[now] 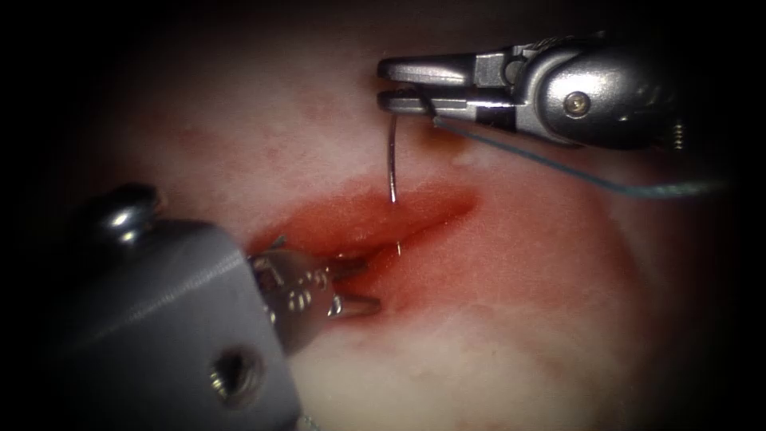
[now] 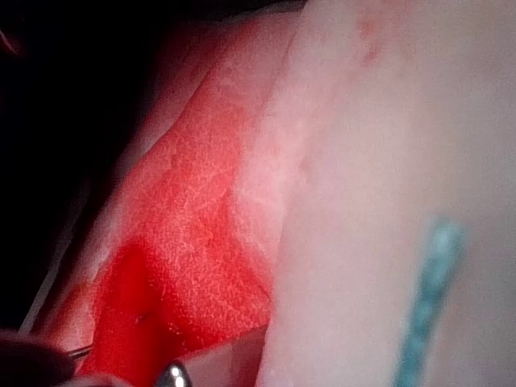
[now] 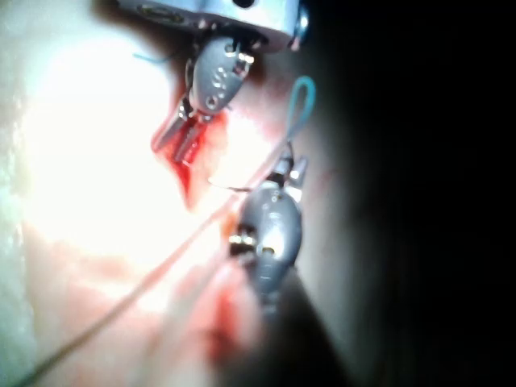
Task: Wound Closure
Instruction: Throw the needle through the top of the incision.
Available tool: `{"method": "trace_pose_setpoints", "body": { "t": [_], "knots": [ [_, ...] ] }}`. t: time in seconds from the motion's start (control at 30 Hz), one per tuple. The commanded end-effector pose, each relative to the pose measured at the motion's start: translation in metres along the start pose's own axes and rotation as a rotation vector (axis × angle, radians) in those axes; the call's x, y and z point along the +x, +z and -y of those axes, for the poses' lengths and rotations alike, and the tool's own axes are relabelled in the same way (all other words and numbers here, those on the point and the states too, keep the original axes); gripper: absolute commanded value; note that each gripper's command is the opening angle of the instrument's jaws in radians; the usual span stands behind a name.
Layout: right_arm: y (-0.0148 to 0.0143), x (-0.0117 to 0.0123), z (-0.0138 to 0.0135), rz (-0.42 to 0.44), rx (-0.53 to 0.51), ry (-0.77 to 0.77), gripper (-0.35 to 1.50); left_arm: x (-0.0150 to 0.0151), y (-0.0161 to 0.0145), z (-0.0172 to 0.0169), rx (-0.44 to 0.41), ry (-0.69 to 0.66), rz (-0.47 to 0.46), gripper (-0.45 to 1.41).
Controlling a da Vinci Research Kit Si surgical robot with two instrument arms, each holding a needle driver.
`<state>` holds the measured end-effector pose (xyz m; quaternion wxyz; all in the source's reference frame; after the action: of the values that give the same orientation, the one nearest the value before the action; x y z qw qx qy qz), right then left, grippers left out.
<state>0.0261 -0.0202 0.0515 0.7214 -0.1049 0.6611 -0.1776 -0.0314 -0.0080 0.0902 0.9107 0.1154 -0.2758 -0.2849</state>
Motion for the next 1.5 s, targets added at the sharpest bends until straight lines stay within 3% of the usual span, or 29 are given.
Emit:
{"method": "trace_pose_setpoints", "body": {
  "t": [0.03, 0.33, 0.6, 1.0, 1.1, 1.27, 1.5],
  "knots": [
    [0.0011, 0.0002, -0.0013, -0.004, -0.005, -0.006, -0.35, -0.0009, 0.0, -0.0006, -0.004, 0.001, 0.004, -0.05],
    [0.0011, 0.0002, -0.0012, -0.001, -0.008, 0.0, -0.35, -0.0009, 0.0, -0.0006, -0.004, 0.001, 0.004, -0.05],
    [0.0012, 0.0002, -0.001, -0.066, -0.012, 0.335, -0.35, -0.0009, 0.0, -0.0006, -0.004, 0.001, 0.004, -0.03],
    [0.0009, 0.0002, -0.0003, -0.1, 0.036, 0.529, -0.35, -0.0009, -0.0001, -0.0005, -0.004, 0.001, 0.004, -0.03],
    [0.0009, 0.0002, 0.0001, -0.082, 0.027, 0.561, -0.35, -0.0009, -0.0001, -0.0005, -0.004, 0.001, 0.004, -0.03],
    [0.001, 0.0004, 0.0009, 0.018, 0.068, 0.588, -0.35, -0.001, -0.0002, -0.0005, -0.003, 0.0, 0.004, -0.03],
    [0.001, 0.0007, 0.0018, 0.039, 0.042, 0.814, -0.35, -0.001, -0.0002, -0.0005, -0.002, 0.0, 0.004, -0.03]
  ]
}}
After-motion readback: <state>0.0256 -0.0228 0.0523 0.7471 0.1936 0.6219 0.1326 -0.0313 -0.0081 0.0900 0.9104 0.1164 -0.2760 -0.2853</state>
